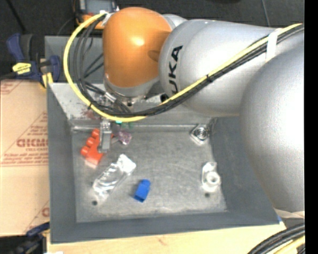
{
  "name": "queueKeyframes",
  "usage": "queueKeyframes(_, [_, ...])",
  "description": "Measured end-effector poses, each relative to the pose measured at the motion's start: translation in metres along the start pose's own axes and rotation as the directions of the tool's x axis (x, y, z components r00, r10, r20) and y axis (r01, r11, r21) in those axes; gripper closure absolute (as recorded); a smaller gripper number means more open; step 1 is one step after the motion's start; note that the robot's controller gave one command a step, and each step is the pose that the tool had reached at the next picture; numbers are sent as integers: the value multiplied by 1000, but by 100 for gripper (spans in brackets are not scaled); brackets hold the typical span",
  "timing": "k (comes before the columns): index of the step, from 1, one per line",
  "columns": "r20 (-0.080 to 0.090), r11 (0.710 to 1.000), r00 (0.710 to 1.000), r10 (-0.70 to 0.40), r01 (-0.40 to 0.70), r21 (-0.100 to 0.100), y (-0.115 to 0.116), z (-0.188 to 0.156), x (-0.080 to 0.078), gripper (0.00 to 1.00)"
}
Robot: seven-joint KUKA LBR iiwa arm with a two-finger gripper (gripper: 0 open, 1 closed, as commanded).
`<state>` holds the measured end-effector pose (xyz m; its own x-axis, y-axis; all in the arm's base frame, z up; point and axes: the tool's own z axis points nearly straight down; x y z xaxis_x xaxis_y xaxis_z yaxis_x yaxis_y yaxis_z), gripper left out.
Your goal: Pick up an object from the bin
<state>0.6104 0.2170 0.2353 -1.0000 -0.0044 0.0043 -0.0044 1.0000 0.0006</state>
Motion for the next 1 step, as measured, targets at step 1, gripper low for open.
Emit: queueKeyframes(1, [3, 967, 967, -256, 255, 4, -53, 82, -14, 0])
